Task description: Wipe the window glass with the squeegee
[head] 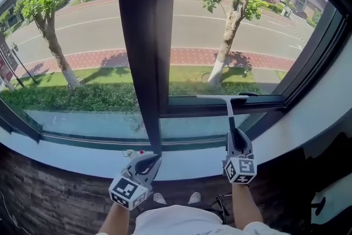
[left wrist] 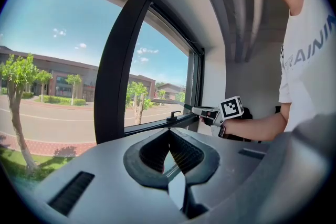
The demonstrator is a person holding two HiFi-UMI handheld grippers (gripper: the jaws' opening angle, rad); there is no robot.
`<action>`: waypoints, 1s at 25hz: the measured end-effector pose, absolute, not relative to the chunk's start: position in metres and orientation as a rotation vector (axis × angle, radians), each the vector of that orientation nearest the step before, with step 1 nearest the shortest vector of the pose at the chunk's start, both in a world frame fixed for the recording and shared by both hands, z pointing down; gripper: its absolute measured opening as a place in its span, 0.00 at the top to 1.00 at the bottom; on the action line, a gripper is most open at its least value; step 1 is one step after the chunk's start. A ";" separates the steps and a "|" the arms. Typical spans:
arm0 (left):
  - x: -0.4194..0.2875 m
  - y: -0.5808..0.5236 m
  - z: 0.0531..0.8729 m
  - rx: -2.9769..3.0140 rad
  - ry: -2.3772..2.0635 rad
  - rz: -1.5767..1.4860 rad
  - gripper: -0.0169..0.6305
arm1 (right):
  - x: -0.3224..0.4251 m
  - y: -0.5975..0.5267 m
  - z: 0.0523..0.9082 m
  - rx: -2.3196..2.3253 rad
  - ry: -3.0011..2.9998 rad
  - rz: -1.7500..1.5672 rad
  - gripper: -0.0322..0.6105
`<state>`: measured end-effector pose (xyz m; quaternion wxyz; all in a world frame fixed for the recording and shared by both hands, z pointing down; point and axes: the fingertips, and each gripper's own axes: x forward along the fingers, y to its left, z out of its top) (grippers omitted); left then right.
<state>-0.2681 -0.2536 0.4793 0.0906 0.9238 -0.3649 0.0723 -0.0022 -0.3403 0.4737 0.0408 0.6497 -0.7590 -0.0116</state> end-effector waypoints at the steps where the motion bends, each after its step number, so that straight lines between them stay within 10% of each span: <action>1: -0.273 -0.253 0.479 2.748 -1.078 0.210 0.95 | -0.004 -0.337 0.469 2.008 -2.324 -0.035 0.79; 25: -0.275 -0.224 0.468 2.728 -1.245 0.214 0.95 | 0.008 -0.320 0.356 2.118 -2.539 -0.252 0.79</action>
